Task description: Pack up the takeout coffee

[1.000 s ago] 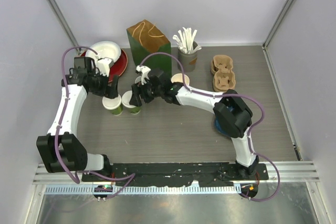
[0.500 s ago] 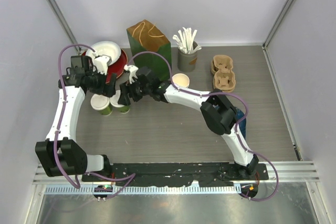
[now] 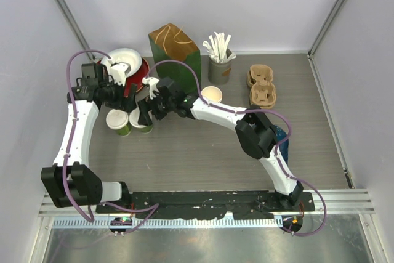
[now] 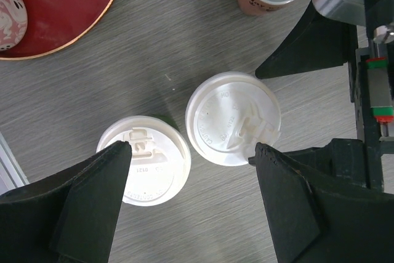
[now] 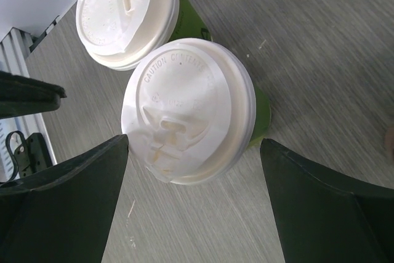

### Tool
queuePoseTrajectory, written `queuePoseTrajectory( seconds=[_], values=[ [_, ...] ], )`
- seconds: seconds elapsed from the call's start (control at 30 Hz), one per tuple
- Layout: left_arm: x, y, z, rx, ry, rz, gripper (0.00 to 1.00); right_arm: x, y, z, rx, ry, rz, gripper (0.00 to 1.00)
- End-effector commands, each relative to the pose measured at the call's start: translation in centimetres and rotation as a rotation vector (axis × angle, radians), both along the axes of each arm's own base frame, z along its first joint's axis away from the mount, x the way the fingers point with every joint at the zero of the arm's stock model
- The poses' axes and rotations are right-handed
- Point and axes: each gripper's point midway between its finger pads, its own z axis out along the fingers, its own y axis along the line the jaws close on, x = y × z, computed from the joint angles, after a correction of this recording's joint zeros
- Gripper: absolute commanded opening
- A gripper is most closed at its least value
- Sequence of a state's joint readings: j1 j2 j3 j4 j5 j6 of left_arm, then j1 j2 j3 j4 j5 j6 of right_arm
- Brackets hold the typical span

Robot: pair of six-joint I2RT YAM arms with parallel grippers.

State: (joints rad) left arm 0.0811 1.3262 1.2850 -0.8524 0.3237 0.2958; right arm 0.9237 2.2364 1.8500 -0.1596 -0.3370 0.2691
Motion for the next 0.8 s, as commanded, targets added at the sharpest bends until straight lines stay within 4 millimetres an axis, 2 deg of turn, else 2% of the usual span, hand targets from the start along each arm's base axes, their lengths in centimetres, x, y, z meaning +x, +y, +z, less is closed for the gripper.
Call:
queuePoseTrajectory(
  seconds=[0.0, 0.17, 0.37, 0.4, 0.47, 0.5, 0.57, 0.6, 0.77],
  values=[
    [0.3, -0.3, 1.9, -0.016, -0.047, -0.018, 0.86, 1.3, -0.3, 5.7, 0.037, -0.119, -0.023, 0.93],
    [0.1, -0.3, 1.9, -0.017, -0.048, -0.025, 0.86, 1.7, -0.2, 6.6, 0.038, -0.139, -0.018, 0.94],
    [0.0, -0.3, 2.0, -0.011, -0.049, -0.026, 0.86, 2.2, -0.4, 9.1, 0.042, -0.202, -0.009, 0.94],
    [0.0, -0.3, 2.0, -0.014, -0.048, -0.026, 0.86, 2.1, -0.5, 10.3, 0.052, -0.218, -0.005, 0.94],
    [0.0, -0.1, 2.2, -0.007, -0.055, -0.012, 0.86, 1.5, -1.2, 11.1, 0.037, -0.248, 0.032, 0.94],
    [0.0, 0.0, 2.4, -0.004, -0.061, -0.006, 0.86, 0.9, -1.8, 12.8, 0.044, -0.282, 0.048, 0.94],
    [0.0, 0.2, 2.6, 0.005, -0.065, 0.003, 0.86, 0.8, -3.3, 13.9, 0.000, -0.355, 0.065, 0.94],
    [0.0, 0.3, 2.8, 0.010, -0.071, 0.003, 0.86, 0.5, -4.5, 16.0, 0.003, -0.401, 0.051, 0.94],
    [0.4, 0.5, 3.2, 0.003, -0.082, 0.032, 0.86, 2.6, -9.0, 20.8, -0.066, -0.573, -0.115, 0.88]
  ],
)
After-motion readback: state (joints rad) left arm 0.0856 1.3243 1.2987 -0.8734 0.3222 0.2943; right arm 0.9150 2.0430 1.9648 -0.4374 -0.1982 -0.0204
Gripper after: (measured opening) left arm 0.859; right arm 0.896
